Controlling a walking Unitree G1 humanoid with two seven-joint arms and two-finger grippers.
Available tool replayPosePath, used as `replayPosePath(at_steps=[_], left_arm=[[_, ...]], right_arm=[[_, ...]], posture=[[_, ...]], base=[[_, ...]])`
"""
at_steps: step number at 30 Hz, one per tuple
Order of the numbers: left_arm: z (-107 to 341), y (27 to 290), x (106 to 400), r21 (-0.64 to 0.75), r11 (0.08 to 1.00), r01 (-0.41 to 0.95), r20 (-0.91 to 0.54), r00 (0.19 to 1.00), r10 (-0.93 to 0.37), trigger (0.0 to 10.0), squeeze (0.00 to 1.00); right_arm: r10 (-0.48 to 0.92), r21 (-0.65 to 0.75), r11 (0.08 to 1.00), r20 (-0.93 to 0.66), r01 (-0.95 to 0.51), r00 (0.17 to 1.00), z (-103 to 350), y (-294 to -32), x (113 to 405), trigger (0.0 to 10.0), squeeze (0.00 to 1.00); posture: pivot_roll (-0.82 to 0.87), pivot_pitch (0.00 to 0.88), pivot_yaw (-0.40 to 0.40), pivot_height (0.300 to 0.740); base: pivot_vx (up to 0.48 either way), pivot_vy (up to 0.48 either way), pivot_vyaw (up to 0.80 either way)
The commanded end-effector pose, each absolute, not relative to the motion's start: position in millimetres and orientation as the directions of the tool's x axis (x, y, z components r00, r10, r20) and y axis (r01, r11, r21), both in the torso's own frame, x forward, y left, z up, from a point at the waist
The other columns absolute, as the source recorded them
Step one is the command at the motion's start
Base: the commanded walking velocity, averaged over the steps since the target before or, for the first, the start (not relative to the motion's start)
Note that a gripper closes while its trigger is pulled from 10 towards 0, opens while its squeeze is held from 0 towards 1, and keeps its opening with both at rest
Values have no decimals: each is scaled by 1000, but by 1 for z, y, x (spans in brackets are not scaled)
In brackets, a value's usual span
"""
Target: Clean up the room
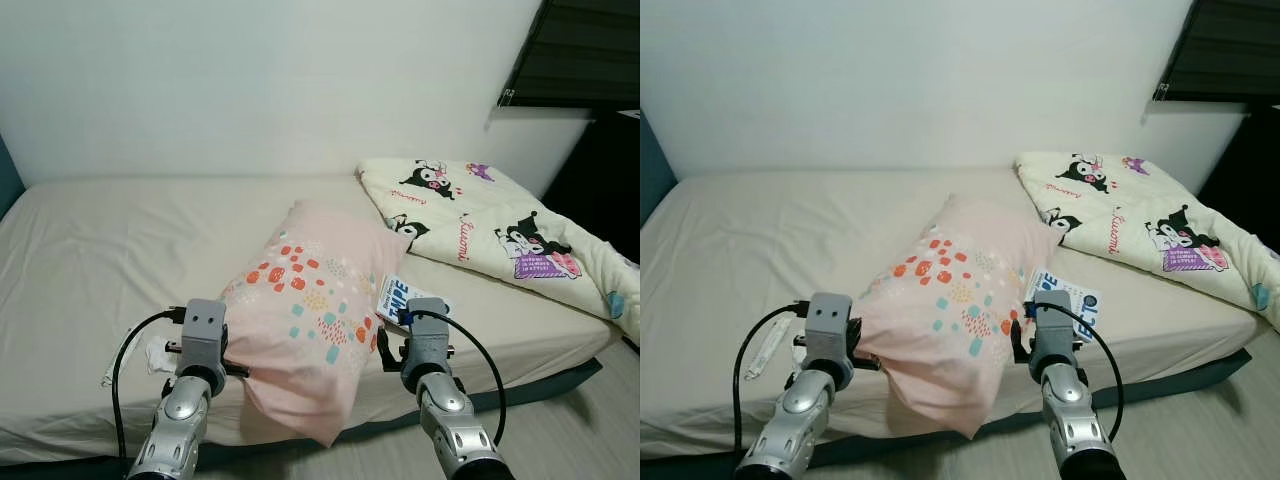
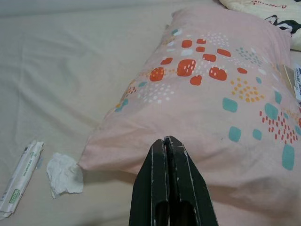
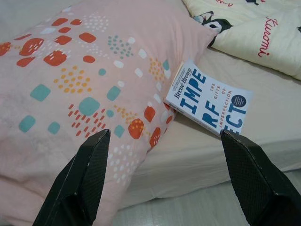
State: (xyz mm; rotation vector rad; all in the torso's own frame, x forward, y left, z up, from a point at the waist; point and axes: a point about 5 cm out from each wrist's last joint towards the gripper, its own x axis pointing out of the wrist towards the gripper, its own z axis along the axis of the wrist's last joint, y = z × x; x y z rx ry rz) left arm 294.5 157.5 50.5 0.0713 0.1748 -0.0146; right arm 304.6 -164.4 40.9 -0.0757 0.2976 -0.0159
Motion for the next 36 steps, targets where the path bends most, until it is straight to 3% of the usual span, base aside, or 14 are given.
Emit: replayPosePath(at_steps=[1, 7, 24, 36], left_arm=[[49, 155, 293, 67, 997, 29, -173, 985, -17, 10000, 0], [51, 154, 293, 59, 998, 36, -156, 987, -26, 10000, 0], [52, 155, 292, 32, 999, 21, -139, 990, -16, 10000, 0], [48, 159, 287, 44, 999, 3, -143, 990, 3, 10000, 0]], right_arm=[[-27, -84, 996, -293, 3, 956, 40, -165, 304, 10000, 0], [-27, -85, 996, -293, 2, 956, 39, -166, 304, 10000, 0], [-20, -87, 996, -295, -6, 955, 38, -166, 302, 10000, 0], [-5, -86, 996, -302, -22, 953, 37, -163, 301, 10000, 0]], posture=[[-19, 0, -115, 740], [-21, 0, -116, 740], [-21, 0, -128, 740], [-17, 0, -140, 740]], base=[[0, 0, 0], [85, 0, 0], [408, 0, 0], [0, 0, 0]])
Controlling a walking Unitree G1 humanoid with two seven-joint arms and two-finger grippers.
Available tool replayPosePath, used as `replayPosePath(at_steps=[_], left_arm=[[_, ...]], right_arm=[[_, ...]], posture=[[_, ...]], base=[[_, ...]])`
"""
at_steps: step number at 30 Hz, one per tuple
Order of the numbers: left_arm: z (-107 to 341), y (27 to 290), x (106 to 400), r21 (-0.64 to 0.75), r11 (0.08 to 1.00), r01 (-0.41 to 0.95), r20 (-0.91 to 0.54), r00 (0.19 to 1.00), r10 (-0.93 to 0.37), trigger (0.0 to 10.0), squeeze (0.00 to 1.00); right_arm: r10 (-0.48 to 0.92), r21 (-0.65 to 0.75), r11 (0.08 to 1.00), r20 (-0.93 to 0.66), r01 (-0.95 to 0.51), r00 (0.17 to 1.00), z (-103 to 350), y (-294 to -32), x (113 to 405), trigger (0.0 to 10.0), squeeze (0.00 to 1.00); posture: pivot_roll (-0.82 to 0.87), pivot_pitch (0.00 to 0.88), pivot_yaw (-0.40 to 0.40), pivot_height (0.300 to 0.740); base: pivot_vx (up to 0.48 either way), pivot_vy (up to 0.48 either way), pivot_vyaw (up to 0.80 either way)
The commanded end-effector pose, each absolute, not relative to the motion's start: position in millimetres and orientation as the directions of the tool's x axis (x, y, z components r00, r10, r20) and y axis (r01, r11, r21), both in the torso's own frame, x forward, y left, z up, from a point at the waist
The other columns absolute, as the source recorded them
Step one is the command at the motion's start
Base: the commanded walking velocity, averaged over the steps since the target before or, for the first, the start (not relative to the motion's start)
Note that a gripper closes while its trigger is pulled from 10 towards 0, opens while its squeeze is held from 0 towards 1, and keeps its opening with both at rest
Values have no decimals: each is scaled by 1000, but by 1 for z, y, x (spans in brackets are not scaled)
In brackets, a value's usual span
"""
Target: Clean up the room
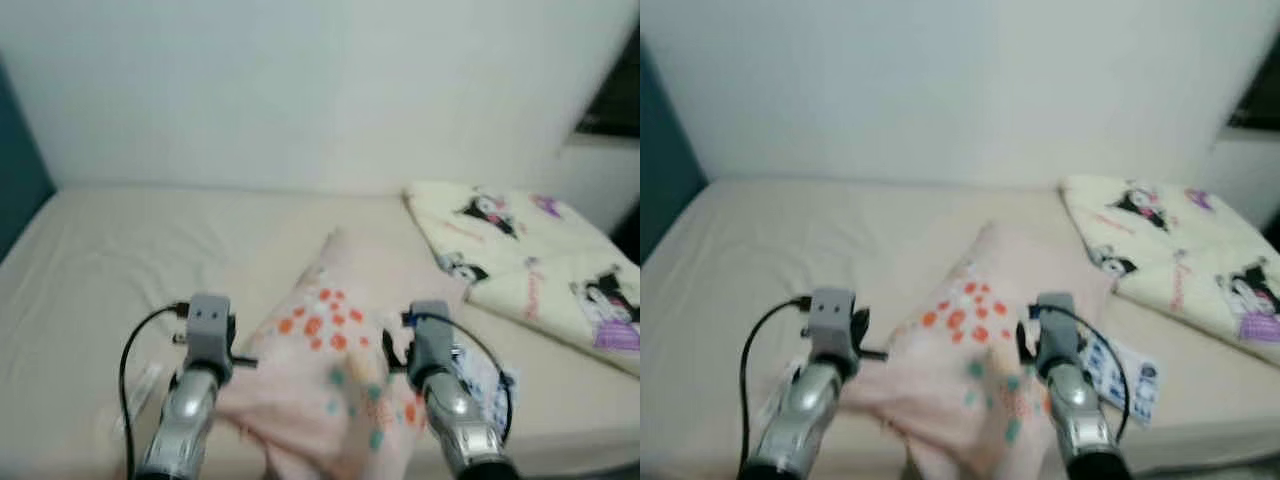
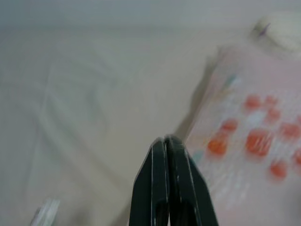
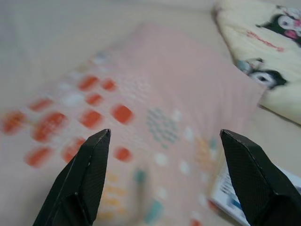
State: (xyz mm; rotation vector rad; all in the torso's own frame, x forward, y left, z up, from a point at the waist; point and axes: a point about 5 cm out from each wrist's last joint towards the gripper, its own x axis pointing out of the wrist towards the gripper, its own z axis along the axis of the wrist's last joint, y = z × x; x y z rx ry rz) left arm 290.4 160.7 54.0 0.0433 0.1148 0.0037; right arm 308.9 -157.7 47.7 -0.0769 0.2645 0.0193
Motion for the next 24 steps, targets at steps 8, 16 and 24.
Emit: replayPosePath(at_steps=[8, 16, 24], left_arm=[[47, 164, 284, 42, 999, -15, -140, 990, 20, 10000, 0], [47, 168, 282, 51, 999, -14, -143, 990, 21, 10000, 0], [47, 168, 281, 58, 998, -9, -140, 990, 17, 10000, 0]], right_arm=[[7, -81, 996, -301, -32, 954, 37, -161, 300, 10000, 0], [11, -76, 996, -302, -36, 953, 35, -158, 298, 10000, 0], [12, -71, 997, -305, -36, 952, 34, -157, 296, 10000, 0]], posture=[[-13, 0, -142, 740], [-8, 0, -139, 740], [-5, 0, -135, 740]], base=[[0, 0, 0], [0, 472, 0], [0, 479, 0]])
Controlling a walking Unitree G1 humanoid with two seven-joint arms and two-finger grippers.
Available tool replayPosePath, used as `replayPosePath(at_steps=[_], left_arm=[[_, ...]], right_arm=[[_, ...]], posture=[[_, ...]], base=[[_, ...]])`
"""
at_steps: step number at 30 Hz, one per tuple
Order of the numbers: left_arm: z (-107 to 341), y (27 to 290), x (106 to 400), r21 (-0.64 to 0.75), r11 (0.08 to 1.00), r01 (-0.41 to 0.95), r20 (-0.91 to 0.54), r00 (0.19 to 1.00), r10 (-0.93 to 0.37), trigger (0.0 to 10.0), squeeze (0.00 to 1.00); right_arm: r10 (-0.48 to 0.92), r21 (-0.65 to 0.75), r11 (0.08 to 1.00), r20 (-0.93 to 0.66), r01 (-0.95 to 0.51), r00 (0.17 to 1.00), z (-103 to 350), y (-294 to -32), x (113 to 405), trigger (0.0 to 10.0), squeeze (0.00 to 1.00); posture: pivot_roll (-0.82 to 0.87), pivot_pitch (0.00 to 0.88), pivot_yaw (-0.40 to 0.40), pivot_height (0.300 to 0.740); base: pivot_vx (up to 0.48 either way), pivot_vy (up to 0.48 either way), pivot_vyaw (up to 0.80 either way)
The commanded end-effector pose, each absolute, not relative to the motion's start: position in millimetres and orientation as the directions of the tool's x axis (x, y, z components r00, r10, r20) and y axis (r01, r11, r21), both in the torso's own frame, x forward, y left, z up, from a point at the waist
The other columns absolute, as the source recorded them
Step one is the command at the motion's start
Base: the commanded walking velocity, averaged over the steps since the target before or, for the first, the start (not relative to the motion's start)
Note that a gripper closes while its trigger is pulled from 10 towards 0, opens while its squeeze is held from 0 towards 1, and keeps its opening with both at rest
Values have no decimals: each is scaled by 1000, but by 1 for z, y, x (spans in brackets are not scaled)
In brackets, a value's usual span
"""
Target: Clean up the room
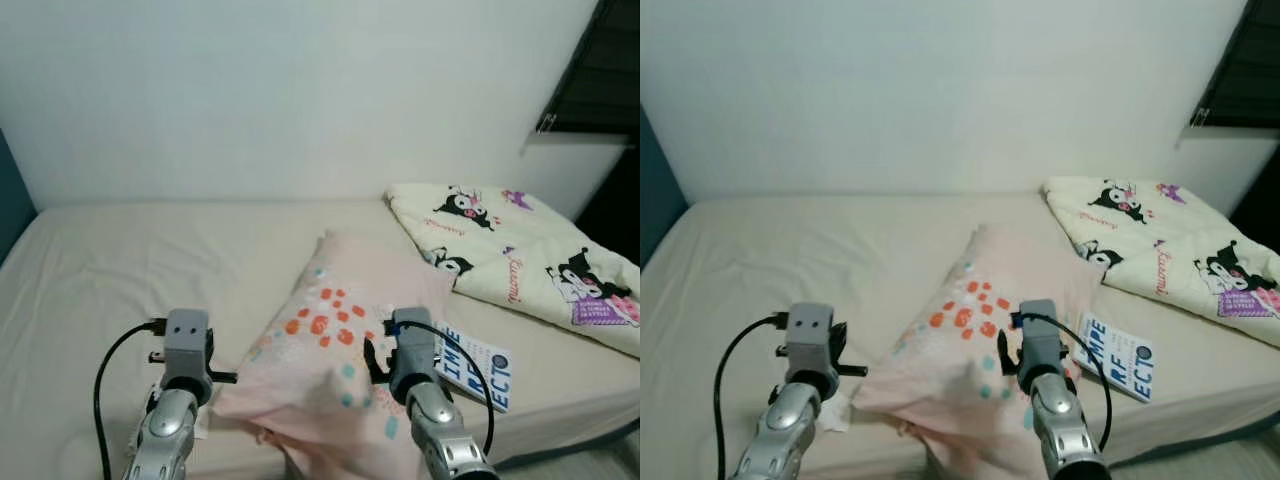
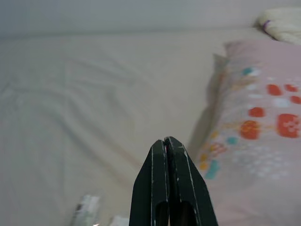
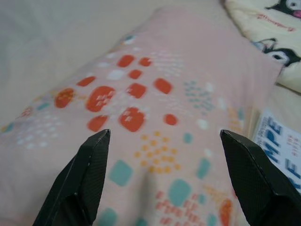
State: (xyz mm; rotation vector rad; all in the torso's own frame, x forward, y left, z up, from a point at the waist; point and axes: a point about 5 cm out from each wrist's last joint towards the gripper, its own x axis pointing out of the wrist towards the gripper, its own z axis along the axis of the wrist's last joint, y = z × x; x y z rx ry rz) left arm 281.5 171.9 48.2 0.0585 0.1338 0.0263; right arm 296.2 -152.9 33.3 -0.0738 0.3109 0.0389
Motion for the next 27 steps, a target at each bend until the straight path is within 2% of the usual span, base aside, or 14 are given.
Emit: replayPosePath(at_steps=[1, 14, 27], left_arm=[[47, 168, 281, 58, 998, -9, -140, 990, 17, 10000, 0], [48, 170, 278, 62, 998, 11, -135, 991, -3, 10000, 0], [51, 169, 268, 93, 995, 47, -97, 995, -38, 10000, 0]], right_arm=[[12, -71, 997, -305, -36, 952, 34, -157, 296, 10000, 0], [23, -53, 998, -315, -42, 949, 25, -149, 287, 10000, 0], [12, -34, 999, -305, -23, 952, 26, -150, 285, 10000, 0]], posture=[[-5, 0, -135, 740], [9, 0, -117, 740], [19, 0, -110, 740]], base=[[0, 469, 0], [0, 451, 0], [0, -443, 0]])
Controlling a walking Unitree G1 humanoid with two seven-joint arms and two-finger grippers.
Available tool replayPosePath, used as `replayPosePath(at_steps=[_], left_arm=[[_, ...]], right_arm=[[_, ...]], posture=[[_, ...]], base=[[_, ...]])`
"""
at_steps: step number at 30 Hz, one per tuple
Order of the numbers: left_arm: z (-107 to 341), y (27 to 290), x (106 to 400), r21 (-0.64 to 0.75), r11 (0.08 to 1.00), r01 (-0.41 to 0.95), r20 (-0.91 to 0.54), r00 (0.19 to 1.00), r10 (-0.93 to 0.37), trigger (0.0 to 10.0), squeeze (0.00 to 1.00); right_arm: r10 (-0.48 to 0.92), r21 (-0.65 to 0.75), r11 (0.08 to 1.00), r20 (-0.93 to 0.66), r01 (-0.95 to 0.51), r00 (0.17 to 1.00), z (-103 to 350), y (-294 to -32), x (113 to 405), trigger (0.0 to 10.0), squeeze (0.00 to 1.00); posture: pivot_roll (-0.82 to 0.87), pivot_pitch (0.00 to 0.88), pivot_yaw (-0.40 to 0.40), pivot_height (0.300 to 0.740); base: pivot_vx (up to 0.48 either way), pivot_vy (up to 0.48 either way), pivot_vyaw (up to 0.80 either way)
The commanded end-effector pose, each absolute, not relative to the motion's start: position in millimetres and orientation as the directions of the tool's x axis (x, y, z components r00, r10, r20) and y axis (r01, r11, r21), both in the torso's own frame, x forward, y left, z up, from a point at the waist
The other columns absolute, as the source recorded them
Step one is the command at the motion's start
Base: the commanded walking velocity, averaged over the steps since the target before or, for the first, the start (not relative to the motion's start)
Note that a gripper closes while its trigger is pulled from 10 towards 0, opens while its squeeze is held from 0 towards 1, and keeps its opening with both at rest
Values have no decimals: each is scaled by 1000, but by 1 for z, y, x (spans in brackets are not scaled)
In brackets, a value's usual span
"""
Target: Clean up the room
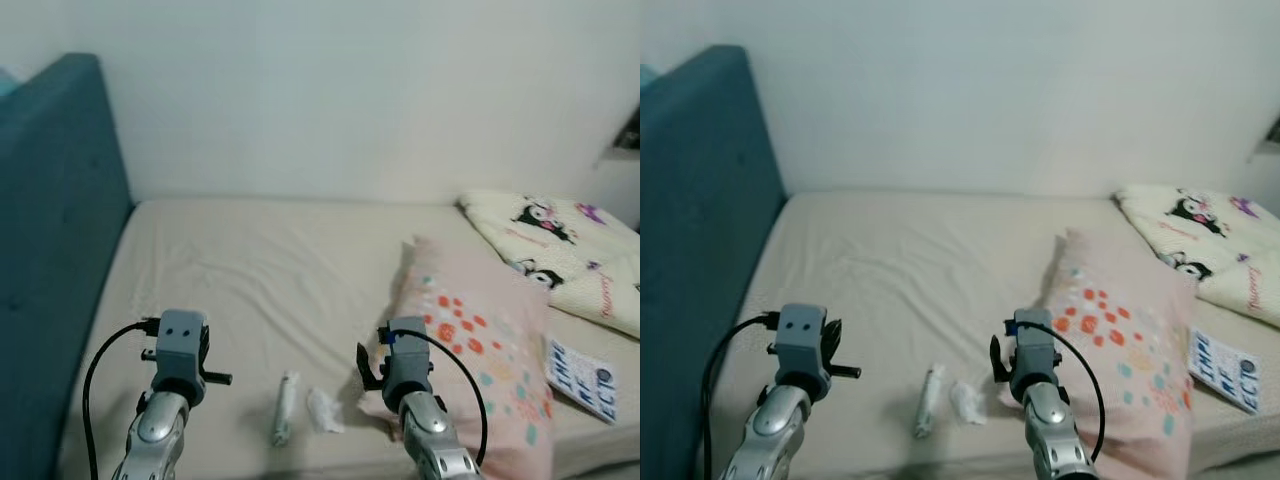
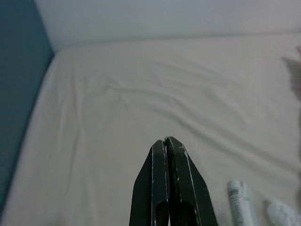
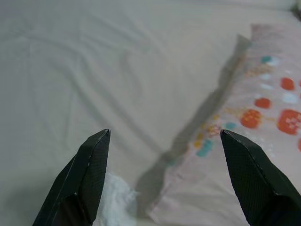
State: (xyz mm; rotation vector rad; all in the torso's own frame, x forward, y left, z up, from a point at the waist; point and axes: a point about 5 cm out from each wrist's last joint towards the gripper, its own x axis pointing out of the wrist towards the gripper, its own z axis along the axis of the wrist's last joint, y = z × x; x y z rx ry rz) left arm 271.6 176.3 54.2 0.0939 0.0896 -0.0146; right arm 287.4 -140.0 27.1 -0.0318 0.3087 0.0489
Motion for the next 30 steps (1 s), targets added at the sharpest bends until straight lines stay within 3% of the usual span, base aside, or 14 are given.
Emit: replayPosePath(at_steps=[1, 7, 30], left_arm=[[51, 169, 268, 93, 995, 47, -97, 995, -38, 10000, 0], [51, 171, 266, 96, 994, 42, -101, 994, -32, 10000, 0], [52, 168, 289, 148, 987, 56, -170, 985, -30, 10000, 0]], right_arm=[[12, -34, 999, -305, -23, 952, 26, -150, 285, 10000, 0], [5, -24, 1000, -308, -13, 952, 25, -151, 284, 10000, 0], [-7, 12, 1000, -298, 12, 955, 34, -159, 296, 10000, 0]], posture=[[19, 0, -110, 740], [23, 0, -110, 740], [13, 0, -98, 740]], base=[[0, -480, 0], [0, -480, 0], [0, 0, 0]])
